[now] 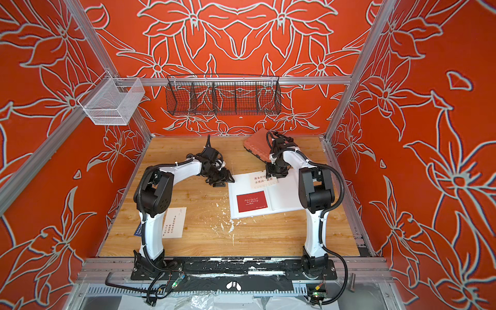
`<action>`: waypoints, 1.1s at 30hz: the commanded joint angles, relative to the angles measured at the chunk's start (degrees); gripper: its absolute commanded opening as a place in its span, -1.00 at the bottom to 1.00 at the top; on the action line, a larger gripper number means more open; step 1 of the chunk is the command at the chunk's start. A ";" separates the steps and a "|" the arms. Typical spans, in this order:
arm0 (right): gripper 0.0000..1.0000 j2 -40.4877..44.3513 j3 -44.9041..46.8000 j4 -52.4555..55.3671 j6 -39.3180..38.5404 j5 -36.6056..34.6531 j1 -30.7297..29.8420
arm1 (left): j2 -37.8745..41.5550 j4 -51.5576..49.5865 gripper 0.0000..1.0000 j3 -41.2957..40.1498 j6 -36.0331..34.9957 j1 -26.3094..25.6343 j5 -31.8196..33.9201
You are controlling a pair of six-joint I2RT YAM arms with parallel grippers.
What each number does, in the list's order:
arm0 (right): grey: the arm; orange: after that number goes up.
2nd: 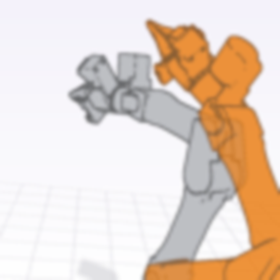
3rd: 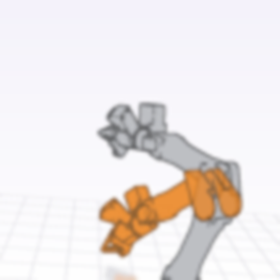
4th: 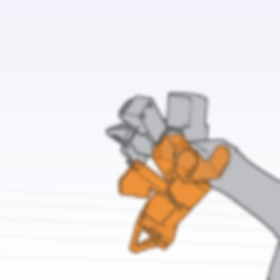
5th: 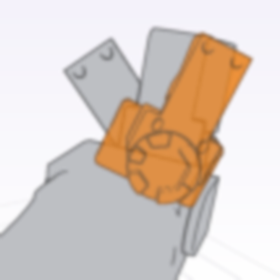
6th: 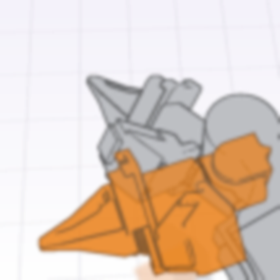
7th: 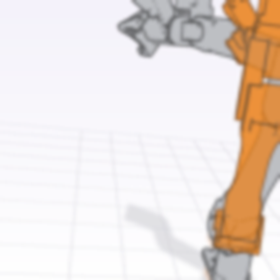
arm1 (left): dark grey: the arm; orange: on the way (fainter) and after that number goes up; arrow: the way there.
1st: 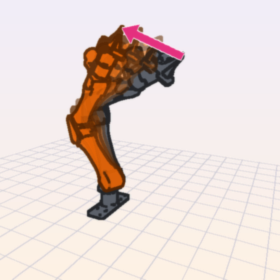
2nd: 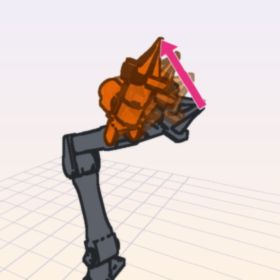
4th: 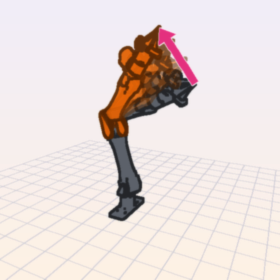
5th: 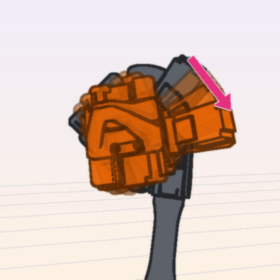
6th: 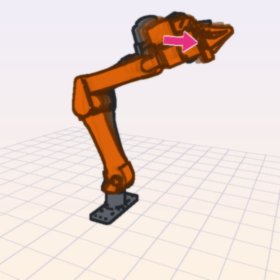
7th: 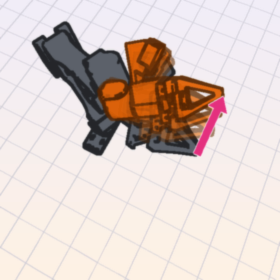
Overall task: Place the photos into the photo albums
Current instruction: Insert the photo into the photo album.
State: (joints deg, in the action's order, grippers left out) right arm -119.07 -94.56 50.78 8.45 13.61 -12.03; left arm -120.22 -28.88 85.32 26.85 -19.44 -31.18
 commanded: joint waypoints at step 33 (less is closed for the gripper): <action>0.19 -6.56 -5.95 2.34 4.49 3.25 -7.48 | 0.87 1.81 0.25 -0.74 0.40 0.63 -2.04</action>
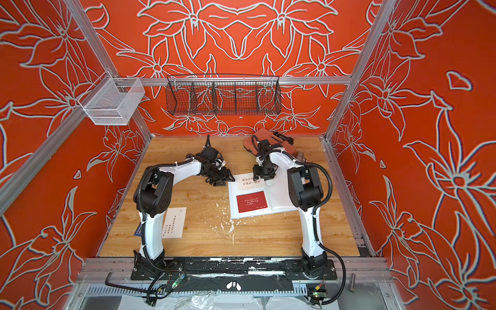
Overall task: Place the photos into the photo albums
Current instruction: Insert the photo into the photo album.
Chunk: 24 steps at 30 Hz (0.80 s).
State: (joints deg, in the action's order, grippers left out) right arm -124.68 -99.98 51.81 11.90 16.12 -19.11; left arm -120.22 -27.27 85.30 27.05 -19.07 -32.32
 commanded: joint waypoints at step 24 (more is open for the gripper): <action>0.19 0.04 -3.14 4.27 -1.10 -0.62 1.54 | 0.99 -0.33 0.25 -0.31 0.20 0.35 -0.56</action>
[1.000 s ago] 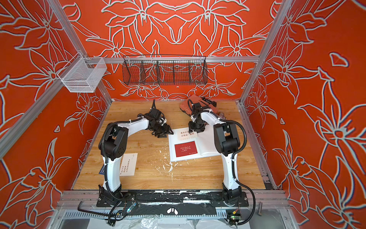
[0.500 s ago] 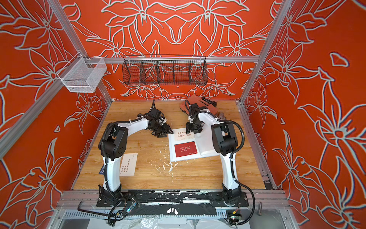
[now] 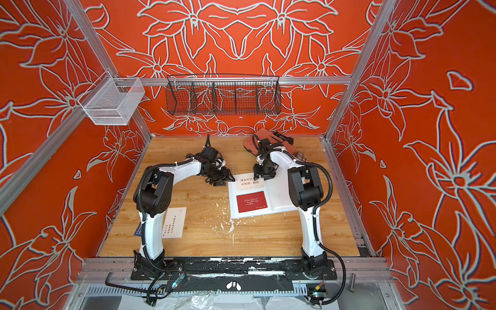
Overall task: Place the photos into the photo albums
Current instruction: Insert the photo into the photo album.
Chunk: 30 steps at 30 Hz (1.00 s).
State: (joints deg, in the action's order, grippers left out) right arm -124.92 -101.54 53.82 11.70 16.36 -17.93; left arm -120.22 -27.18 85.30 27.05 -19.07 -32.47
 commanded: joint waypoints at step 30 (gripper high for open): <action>0.20 -2.39 -0.53 -0.88 3.10 3.48 -3.12 | 0.93 0.37 0.25 -0.92 1.48 0.35 -0.23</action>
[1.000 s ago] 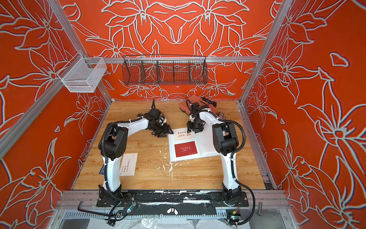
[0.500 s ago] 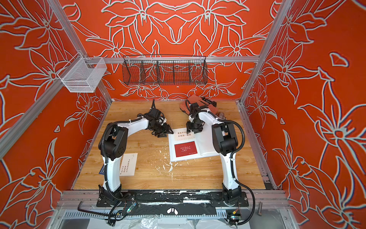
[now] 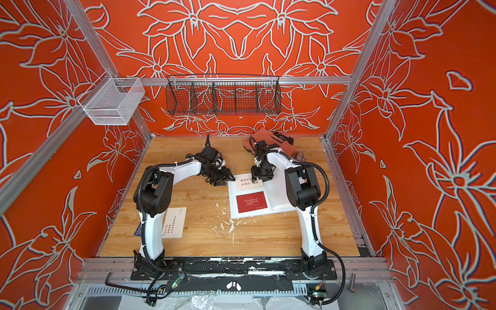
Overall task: Place the photos into the photo albums
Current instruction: Insert the photo into the photo album.
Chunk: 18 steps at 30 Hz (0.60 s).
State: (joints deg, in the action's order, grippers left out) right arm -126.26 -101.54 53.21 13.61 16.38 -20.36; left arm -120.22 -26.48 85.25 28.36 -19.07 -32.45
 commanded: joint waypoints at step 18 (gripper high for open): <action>0.21 9.22 3.49 -0.62 -2.38 -3.73 5.49 | 2.09 -0.41 0.25 -1.43 -0.23 0.35 0.65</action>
State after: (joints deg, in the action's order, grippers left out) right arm -121.67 -99.24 52.73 12.91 14.26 -16.56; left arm -120.16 -26.37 84.33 28.36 -19.07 -32.21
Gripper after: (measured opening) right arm 0.606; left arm 0.628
